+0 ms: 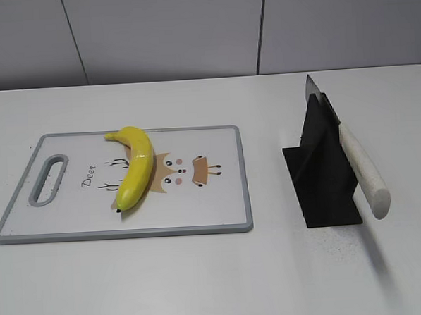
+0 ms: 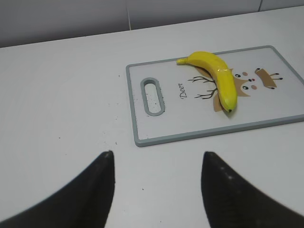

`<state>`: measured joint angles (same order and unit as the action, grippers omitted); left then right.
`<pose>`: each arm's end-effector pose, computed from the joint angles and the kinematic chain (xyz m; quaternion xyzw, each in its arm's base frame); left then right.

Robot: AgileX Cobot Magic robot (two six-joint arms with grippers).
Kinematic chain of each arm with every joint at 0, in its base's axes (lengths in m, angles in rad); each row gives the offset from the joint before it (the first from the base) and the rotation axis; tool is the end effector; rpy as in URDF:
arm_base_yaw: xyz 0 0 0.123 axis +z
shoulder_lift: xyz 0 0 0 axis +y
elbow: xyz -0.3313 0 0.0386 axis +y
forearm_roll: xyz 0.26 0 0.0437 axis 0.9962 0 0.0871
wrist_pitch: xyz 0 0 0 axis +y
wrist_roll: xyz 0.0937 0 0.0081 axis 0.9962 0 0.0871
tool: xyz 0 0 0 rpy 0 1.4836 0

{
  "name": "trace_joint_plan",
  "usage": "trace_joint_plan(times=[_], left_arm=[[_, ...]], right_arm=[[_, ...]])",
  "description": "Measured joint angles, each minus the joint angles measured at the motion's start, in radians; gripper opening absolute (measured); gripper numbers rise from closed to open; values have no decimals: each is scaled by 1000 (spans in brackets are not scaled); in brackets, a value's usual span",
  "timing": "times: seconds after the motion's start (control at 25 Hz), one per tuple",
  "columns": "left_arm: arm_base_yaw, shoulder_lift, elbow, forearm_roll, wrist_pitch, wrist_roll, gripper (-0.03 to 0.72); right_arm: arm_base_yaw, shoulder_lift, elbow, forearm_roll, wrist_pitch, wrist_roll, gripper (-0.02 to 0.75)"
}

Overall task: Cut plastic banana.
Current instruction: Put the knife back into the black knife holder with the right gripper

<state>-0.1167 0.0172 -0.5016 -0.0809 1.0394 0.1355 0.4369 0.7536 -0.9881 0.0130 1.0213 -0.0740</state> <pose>-0.0376 -0.0022 0.2848 0.1078 0.8442 -0.0355 0.5239 0.0897 0.0430 0.4201 -0.2284 0.8774 0.0825 0.4138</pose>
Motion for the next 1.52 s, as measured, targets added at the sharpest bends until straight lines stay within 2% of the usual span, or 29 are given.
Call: trace_joint_plan(times=[0.72,0.96,1.2,1.52], left_arm=[[0,0,0,0,0,0,564],[0,0,0,0,0,0,564],[0,0,0,0,0,0,563],[0,0,0,0,0,0,546]], right_arm=[[0,-523,369,14,7,-19,572],[0,-557,445,24,9,-13,572],[0,-557,565,118,-51,-9,571],[0,-574,567,123,-72,-8,571]])
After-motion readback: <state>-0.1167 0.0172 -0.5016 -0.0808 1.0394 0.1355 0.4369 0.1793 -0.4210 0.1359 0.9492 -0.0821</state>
